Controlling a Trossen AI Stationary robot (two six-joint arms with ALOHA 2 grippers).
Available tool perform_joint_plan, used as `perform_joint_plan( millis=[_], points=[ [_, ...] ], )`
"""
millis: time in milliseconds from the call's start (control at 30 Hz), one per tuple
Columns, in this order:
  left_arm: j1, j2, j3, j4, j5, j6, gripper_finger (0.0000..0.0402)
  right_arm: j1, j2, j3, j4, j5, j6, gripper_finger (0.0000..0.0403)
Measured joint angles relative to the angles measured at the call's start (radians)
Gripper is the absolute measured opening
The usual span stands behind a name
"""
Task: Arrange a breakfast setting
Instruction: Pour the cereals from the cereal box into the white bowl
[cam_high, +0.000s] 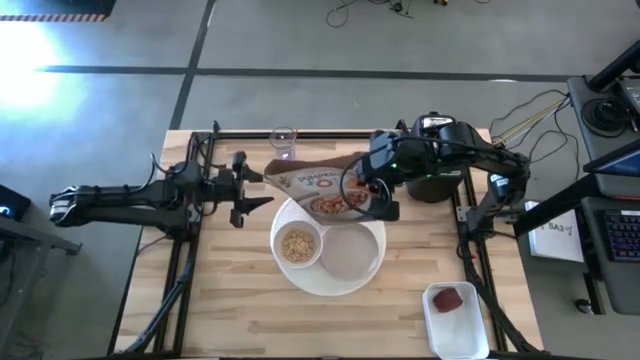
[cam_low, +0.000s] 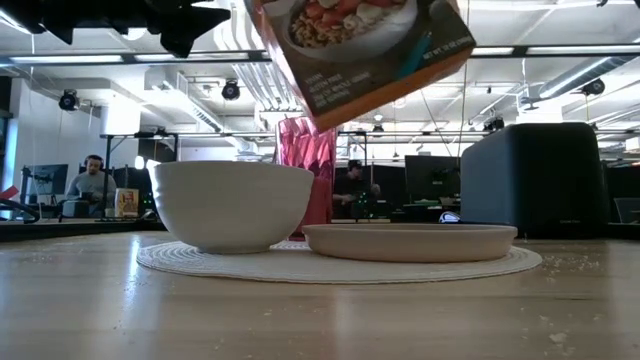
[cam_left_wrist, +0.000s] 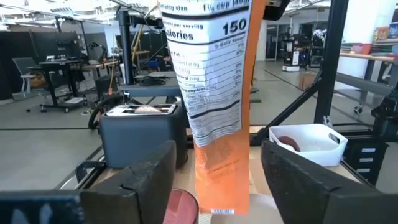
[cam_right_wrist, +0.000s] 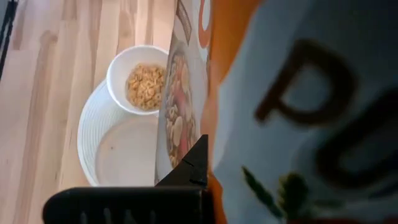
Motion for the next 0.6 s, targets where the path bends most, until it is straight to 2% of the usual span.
perform_joint_plan(
  millis=[233,500,600],
  points=[
    [0.000,0.052,0.059,0.000,-0.001,0.008,0.0239,0.000,0.000,0.000,0.023,-0.003,-0.006,0.0009],
    [0.000,0.145,0.118,-0.003,-0.002,0.027,0.0241,0.000,0.002,0.000,0.045,0.000,-0.028,0.0009],
    [0.000,0.183,0.141,-0.011,0.027,0.027,0.0241,0.000,0.004,0.000,0.055,0.017,-0.031,0.0009]
  ],
)
